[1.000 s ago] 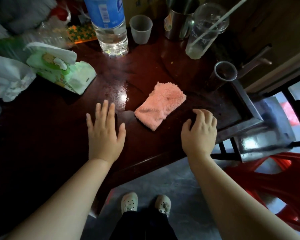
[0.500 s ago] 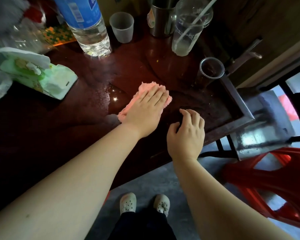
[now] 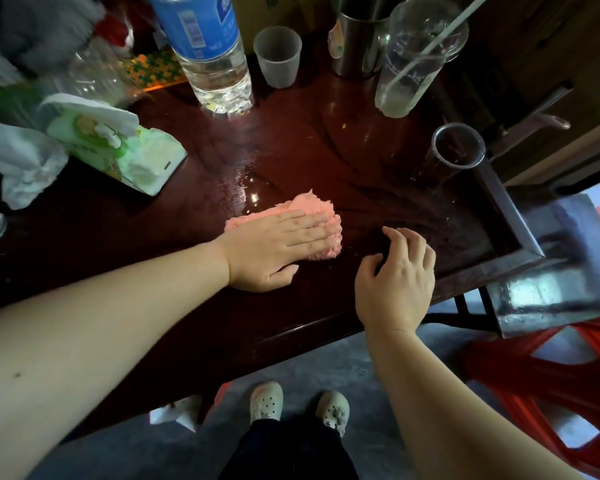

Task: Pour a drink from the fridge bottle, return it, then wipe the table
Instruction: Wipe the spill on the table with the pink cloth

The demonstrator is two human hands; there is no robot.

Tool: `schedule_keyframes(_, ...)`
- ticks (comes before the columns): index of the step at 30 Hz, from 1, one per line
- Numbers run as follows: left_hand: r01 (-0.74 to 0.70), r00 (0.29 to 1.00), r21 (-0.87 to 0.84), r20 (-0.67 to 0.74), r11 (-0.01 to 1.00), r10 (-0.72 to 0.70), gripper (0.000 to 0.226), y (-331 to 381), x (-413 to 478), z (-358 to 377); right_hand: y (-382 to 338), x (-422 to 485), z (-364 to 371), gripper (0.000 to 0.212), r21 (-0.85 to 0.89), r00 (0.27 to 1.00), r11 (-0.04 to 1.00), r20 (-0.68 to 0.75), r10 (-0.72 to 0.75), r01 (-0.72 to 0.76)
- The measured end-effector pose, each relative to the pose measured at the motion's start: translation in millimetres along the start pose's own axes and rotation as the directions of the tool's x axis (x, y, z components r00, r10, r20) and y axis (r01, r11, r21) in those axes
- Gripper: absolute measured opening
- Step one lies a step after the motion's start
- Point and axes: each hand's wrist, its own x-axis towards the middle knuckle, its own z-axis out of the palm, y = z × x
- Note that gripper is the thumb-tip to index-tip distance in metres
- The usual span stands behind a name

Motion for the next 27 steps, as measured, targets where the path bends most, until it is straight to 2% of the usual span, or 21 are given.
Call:
schedule_keyframes(3, 0.072, 0.996, 0.050, -0.047, 0.996, -0.070, 0.058, 7.2, 1.3, 1.0, 0.5, 0.7, -0.3, 0.038, 0.003, 1.000, 1.000, -0.002, 0.001, -0.001)
schedule_keyframes(5, 0.275, 0.952, 0.043, -0.156, 0.961, -0.265, 0.057, 31.4, -0.1, 5.6, 0.2, 0.7, -0.4, 0.038, 0.006, 1.000, 1.000, -0.003, 0.002, -0.002)
schedule_keyframes(6, 0.415, 0.888, -0.004, -0.215, 0.910, -0.406, 0.059, 47.9, -0.2, 7.4, 0.1, 0.6, -0.4, 0.038, 0.008, 1.000, 1.000, -0.005, 0.001, -0.001)
schedule_keyframes(7, 0.558, 0.794, -0.074, -0.245, 0.827, -0.557, 0.062, 64.8, 0.7, 8.5, 0.0, 0.5, -0.6, 0.038, 0.010, 1.000, 1.000, -0.007, 0.000, 0.000)
schedule_keyframes(9, 0.797, 0.515, -0.258, -0.181, 0.546, -0.838, 0.072, 92.0, 8.5, 4.1, 0.0, -0.1, -0.5, 0.038, 0.011, 1.000, 1.000, -0.003, 0.001, -0.001)
schedule_keyframes(11, 0.880, 0.234, -0.422, -0.011, 0.217, -0.972, 0.082, 101.0, 25.2, -4.9, -0.2, -0.1, -0.8, 0.038, 0.005, 1.000, 1.000, 0.002, 0.005, -0.005)
schedule_keyframes(12, 0.880, 0.136, -0.465, 0.049, 0.098, -0.989, 0.085, 100.1, 35.1, -8.3, -0.4, 0.0, -1.1, 0.038, 0.002, 1.000, 1.000, 0.004, 0.007, -0.007)
schedule_keyframes(14, 0.860, -0.009, -0.506, 0.099, -0.058, -0.995, 0.090, 94.1, 53.6, -11.1, -0.8, 0.4, -0.8, 0.038, 0.002, 1.000, 1.000, 0.009, 0.010, -0.010)
schedule_keyframes(17, 0.841, -0.157, -0.503, 0.125, -0.199, -0.980, 0.097, 84.7, 73.4, -8.6, 0.1, 0.8, 0.1, 0.039, 0.004, 1.000, 1.000, 0.007, 0.010, -0.010)
schedule_keyframes(19, 0.862, -0.180, -0.466, 0.085, -0.199, -0.980, 0.099, 79.4, 75.8, -4.9, 0.3, 1.0, 0.0, 0.039, 0.005, 1.000, 1.000, 0.011, 0.008, -0.008)
schedule_keyframes(20, 0.880, -0.155, -0.446, 0.052, -0.162, -0.987, 0.099, 75.8, 73.5, -3.3, 0.4, 1.0, -0.2, 0.039, 0.005, 1.000, 1.000, 0.014, 0.007, -0.007)
schedule_keyframes(21, 0.898, -0.108, -0.428, 0.020, -0.106, -0.994, 0.099, 71.2, 69.1, -1.3, 0.4, 0.9, -0.4, 0.039, 0.005, 1.000, 1.000, 0.017, 0.008, -0.008)
schedule_keyframes(24, 0.938, 0.098, -0.331, -0.031, 0.103, -0.995, 0.101, 52.9, 49.1, 1.9, -0.6, 0.7, -1.3, 0.039, 0.008, 1.000, 1.000, 0.018, 0.011, -0.011)
schedule_keyframes(27, 0.942, 0.274, -0.203, 0.010, 0.267, -0.962, 0.104, 32.8, 35.3, -1.4, -0.5, 0.6, -1.4, 0.038, 0.011, 1.000, 1.000, 0.020, 0.016, -0.017)
